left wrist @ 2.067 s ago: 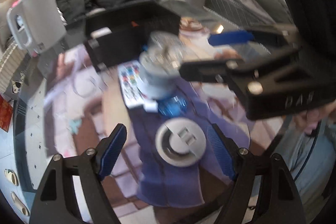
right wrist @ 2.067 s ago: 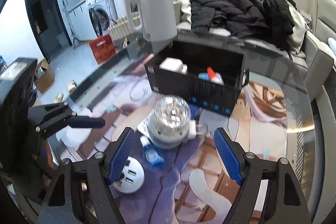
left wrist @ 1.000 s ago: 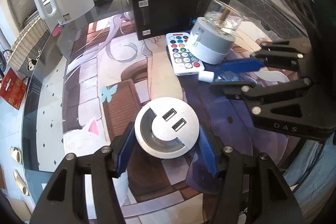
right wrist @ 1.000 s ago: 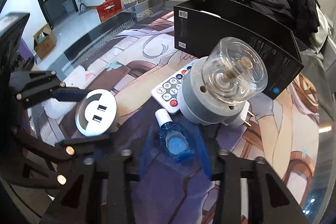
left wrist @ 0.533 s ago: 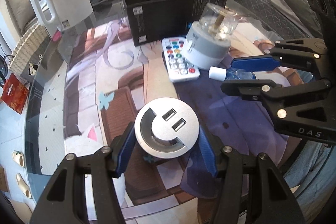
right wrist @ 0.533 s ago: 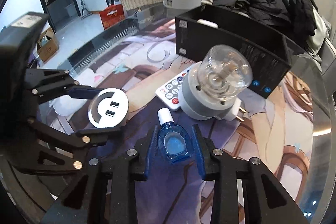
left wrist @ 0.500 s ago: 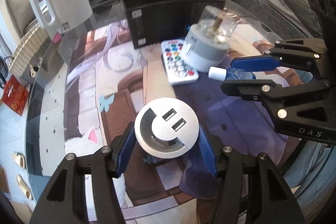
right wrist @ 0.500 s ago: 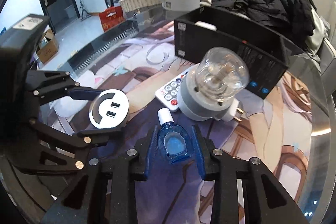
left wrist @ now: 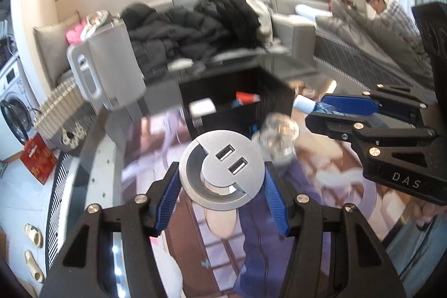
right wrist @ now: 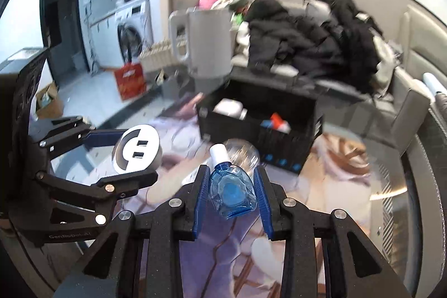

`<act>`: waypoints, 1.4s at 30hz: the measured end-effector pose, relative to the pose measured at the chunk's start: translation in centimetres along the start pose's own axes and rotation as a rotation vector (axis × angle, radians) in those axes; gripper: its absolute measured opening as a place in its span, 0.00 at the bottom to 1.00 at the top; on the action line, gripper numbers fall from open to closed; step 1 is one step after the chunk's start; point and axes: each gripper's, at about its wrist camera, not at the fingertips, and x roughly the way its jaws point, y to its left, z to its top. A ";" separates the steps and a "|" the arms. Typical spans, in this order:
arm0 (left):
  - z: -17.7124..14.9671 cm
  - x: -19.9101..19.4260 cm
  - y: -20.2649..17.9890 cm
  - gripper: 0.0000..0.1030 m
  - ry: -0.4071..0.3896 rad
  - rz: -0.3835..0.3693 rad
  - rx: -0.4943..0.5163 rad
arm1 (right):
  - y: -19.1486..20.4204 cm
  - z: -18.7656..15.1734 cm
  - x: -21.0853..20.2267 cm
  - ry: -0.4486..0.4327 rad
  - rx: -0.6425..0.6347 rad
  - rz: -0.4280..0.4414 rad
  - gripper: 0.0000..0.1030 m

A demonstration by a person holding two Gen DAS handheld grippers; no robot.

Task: Organize rigid objects
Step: 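Lift USB socket with left gripper while right gripper carries blue bottle over box, then lower and release USB socket into box while right gripper releases blue bottle inside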

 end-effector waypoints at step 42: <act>10.0 3.6 2.7 0.55 -0.243 0.106 -0.148 | -4.9 9.2 0.2 -0.308 0.077 -0.162 0.31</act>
